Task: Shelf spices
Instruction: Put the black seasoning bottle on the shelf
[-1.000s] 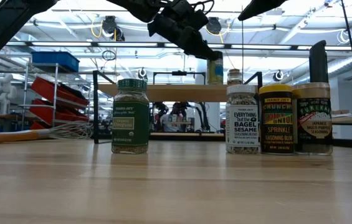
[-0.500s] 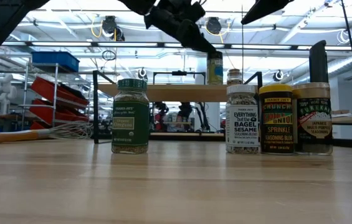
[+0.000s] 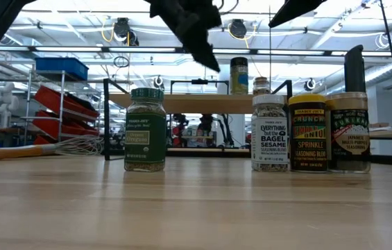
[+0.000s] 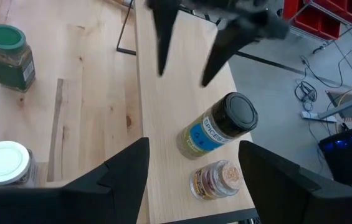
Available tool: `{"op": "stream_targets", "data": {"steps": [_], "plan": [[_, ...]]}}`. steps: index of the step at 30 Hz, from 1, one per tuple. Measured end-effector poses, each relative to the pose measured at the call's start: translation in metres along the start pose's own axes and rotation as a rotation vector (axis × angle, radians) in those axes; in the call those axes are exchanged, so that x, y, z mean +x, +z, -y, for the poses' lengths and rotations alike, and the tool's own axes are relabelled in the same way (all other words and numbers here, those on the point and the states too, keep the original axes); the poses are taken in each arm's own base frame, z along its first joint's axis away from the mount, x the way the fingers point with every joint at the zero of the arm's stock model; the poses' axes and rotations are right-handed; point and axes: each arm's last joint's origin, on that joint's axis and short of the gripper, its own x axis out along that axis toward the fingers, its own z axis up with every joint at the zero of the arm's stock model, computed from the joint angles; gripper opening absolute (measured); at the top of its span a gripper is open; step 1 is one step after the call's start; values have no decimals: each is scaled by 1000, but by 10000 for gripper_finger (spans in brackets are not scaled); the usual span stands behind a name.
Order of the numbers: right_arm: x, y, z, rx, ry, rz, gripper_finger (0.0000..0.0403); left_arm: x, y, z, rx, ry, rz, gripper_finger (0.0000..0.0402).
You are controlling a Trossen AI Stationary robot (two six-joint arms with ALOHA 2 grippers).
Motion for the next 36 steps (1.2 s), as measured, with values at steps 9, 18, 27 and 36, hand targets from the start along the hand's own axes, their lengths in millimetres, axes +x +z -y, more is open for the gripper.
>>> {"op": "stream_targets", "data": {"steps": [9, 18, 27, 36], "plan": [[0, 0, 0, 3, 0, 1, 235, 30, -12, 2, 6, 113, -3, 254], [0, 0, 0, 11, 0, 0, 235, 38, -15, 0, -23, 149, 48, 176], [0, 0, 0, 11, 0, 1, 235, 48, -16, -3, -53, 162, 77, 118], [0, 0, 0, 11, 0, 1, 235, 47, -10, -6, -34, 195, 136, 96]]}}
